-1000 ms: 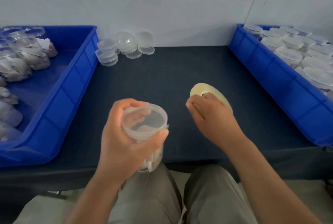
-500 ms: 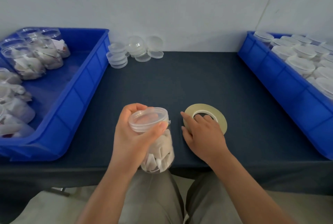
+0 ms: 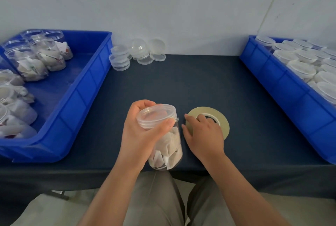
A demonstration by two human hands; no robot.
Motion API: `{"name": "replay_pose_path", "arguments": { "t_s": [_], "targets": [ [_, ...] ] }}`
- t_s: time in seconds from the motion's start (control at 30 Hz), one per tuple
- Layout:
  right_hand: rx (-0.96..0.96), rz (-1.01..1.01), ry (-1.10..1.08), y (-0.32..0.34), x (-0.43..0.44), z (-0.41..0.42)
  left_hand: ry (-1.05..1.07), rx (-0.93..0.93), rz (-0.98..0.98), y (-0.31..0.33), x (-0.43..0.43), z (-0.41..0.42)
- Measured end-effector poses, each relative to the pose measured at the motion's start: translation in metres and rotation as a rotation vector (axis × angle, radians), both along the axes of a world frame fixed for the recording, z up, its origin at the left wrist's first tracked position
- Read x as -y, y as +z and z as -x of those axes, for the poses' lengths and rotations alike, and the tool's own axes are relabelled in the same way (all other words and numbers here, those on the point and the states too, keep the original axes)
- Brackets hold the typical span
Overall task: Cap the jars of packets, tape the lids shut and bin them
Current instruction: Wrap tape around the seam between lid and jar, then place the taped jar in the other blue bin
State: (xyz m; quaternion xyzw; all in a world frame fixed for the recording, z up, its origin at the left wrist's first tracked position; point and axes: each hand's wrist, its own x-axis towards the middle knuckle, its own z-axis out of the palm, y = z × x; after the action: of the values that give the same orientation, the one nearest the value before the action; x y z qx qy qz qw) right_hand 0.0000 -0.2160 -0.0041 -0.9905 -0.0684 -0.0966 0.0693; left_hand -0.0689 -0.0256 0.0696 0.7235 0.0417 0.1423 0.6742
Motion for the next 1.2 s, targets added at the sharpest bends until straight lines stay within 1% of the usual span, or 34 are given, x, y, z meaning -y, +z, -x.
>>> {"name": "replay_pose_path", "arguments": {
  "t_s": [0.03, 0.07, 0.1, 0.17, 0.2, 0.23, 0.27, 0.33, 0.43, 0.57, 0.73, 0.83, 0.93, 1.03, 1.13, 1.2],
  "targets": [
    [0.0, -0.001, 0.006, 0.004, 0.0, 0.002, -0.012, -0.002, 0.002, 0.0, 0.0, 0.001],
    [0.006, -0.078, 0.032, 0.011, 0.0, 0.006, -0.026, -0.005, 0.01, 0.0, 0.0, 0.002],
    [0.015, -0.246, 0.079, 0.018, -0.001, 0.012, -0.041, -0.006, 0.022, 0.0, -0.001, 0.003],
    [-0.012, -0.728, 0.222, 0.033, -0.005, 0.031, -0.089, -0.012, 0.045, -0.001, -0.002, 0.004],
    [-0.071, -0.948, 0.3, 0.04, -0.009, 0.04, -0.121, -0.021, 0.052, -0.001, -0.001, 0.004],
    [-0.157, -1.114, 0.349, 0.048, -0.012, 0.049, -0.153, -0.032, 0.061, -0.002, 0.0, 0.005],
    [-0.246, -1.228, 0.377, 0.054, -0.016, 0.056, -0.18, -0.04, 0.071, -0.002, 0.002, 0.005],
    [-0.338, -1.336, 0.395, 0.063, -0.022, 0.063, -0.201, -0.047, 0.101, -0.002, 0.006, 0.006],
    [-0.318, -1.402, 0.385, 0.071, -0.027, 0.067, -0.207, -0.053, 0.132, -0.002, 0.01, 0.005],
    [-0.283, -1.436, 0.441, 0.068, -0.026, 0.07, -0.25, -0.047, 0.151, -0.004, 0.009, 0.004],
    [-0.332, -1.479, 0.485, 0.066, -0.025, 0.071, -0.317, -0.04, 0.211, -0.008, 0.002, 0.006],
    [-0.346, -1.486, 0.494, 0.063, -0.023, 0.069, -0.287, -0.053, 0.264, -0.008, 0.003, 0.006],
    [-0.305, -1.502, 0.446, 0.065, -0.024, 0.068, -0.177, -0.06, 0.233, -0.003, 0.009, 0.004],
    [-0.213, -1.488, 0.372, 0.066, -0.03, 0.068, -0.098, -0.004, 0.173, -0.002, 0.011, 0.002],
    [-0.144, -1.505, 0.284, 0.065, -0.036, 0.07, -0.076, -0.045, 0.155, -0.003, 0.012, 0.004],
    [-0.142, -1.495, 0.298, 0.065, -0.038, 0.073, -0.086, -0.031, 0.062, -0.001, 0.016, 0.008]
  ]
}}
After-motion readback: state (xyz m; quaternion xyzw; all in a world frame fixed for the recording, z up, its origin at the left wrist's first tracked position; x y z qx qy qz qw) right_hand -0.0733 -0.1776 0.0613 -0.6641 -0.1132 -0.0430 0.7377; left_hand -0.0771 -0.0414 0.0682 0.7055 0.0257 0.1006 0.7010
